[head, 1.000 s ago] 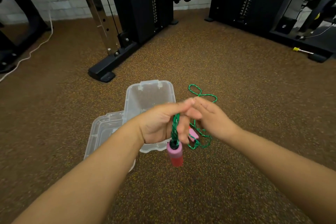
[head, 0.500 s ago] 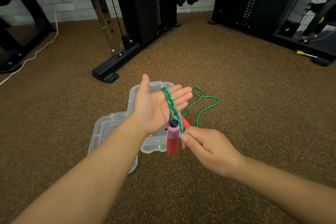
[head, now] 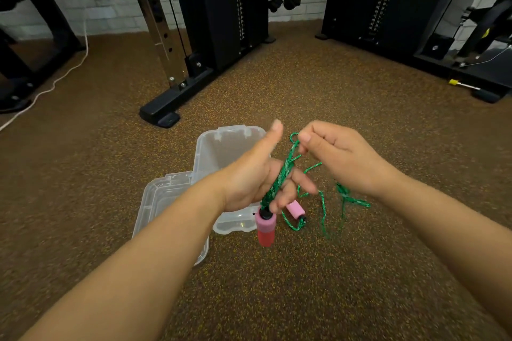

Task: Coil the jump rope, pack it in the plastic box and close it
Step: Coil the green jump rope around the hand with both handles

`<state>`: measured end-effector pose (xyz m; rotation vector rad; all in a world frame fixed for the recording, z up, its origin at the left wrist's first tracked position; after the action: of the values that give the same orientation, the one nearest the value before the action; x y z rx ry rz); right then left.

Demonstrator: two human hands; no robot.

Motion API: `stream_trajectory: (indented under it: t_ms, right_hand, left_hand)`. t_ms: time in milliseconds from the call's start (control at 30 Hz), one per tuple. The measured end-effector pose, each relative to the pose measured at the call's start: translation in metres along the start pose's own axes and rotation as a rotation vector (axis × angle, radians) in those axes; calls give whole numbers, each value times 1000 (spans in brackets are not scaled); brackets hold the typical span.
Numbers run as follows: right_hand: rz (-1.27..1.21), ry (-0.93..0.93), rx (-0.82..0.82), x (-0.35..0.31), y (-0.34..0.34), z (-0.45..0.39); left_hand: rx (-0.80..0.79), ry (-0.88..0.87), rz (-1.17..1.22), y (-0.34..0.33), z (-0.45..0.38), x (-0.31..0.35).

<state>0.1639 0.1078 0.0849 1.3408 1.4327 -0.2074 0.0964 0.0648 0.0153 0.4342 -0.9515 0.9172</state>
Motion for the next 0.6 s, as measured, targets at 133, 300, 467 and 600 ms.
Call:
stream_trajectory:
  t_ms: [133,300,467,600]
  right_hand:
    - [-296,-172,22,36,-19,3]
    - [-477,-277,-35,57,-41,19]
    - [-636,-340,-196,75,-62,41]
    - [-575,-378,-340,86,-74,57]
  left_hand:
    - [5,-88,47,0,7,11]
    - [107,-149,319,30,14,15]
    - [142,-203,511,55,23,20]
    - [112,-240,572,61,27,24]
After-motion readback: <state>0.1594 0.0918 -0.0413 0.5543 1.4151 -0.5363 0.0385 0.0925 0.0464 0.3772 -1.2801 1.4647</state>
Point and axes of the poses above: each hand's wrist, its own z-axis away from the middle knuckle, its own y-axis out of the back of the hand, x = y × z, the point moved 10 cm from there along -z, towards the middle knuckle, and after that the axes turned 9 degrees about y, right-handed, at the moved point
